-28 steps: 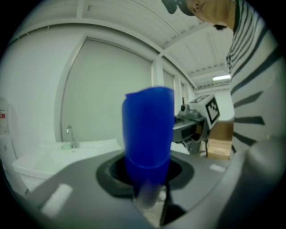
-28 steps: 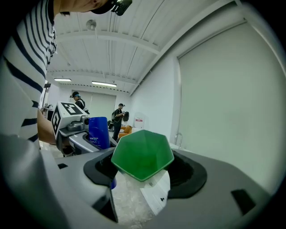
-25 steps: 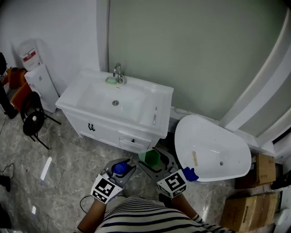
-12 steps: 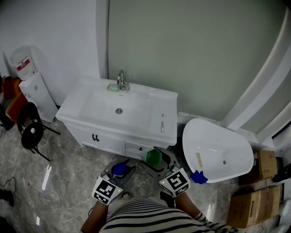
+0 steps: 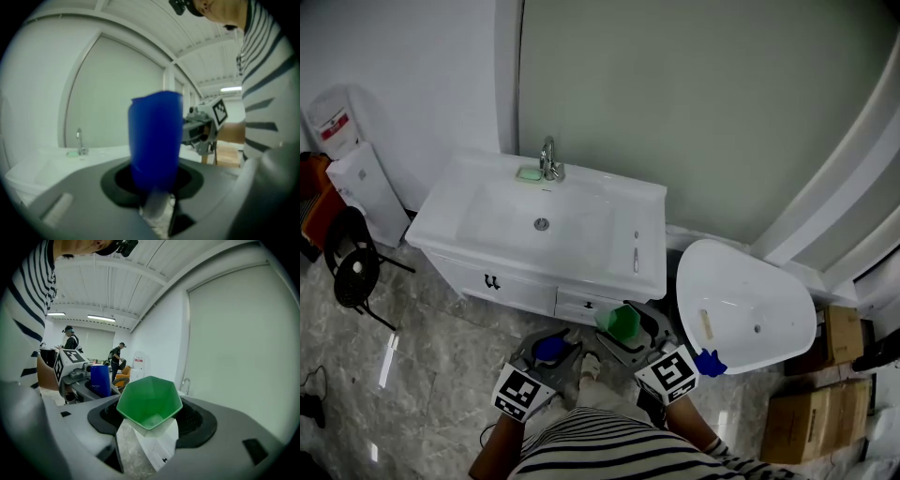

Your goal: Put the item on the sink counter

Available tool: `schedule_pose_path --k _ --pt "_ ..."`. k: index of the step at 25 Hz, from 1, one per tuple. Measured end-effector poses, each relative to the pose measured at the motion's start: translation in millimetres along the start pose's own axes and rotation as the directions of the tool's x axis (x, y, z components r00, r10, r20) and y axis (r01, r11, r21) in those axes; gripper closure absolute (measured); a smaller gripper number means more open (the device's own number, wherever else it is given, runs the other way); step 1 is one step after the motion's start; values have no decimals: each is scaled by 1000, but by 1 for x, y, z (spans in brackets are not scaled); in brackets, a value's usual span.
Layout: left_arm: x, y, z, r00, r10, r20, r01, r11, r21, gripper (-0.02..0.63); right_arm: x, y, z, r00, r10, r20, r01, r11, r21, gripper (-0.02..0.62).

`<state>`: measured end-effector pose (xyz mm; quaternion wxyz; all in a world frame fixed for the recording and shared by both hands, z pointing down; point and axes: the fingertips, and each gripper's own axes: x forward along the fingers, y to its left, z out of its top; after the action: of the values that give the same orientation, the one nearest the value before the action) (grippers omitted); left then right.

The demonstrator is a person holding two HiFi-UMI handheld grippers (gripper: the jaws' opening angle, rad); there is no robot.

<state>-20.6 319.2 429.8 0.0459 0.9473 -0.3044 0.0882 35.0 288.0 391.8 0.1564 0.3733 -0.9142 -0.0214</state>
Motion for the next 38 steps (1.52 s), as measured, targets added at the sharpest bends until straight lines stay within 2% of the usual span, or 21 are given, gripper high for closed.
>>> schedule_pose_path --k 10,25,31,38 --pt "41 53 9 999 43 -29 -43 999 3 469 47 -58 -1 999 34 16 -34 999 13 275" --pt "169 119 42 997 -3 -72 7 999 54 469 101 -182 -1 996 65 53 -66 997 27 276" --pt "192 137 51 997 11 -72 -6 997 71 469 106 -209 -1 997 64 52 -65 998 15 275" --pt "214 156 58 997 -16 -76 22 996 81 469 116 -232 -4 999 38 38 -40 999 34 275"
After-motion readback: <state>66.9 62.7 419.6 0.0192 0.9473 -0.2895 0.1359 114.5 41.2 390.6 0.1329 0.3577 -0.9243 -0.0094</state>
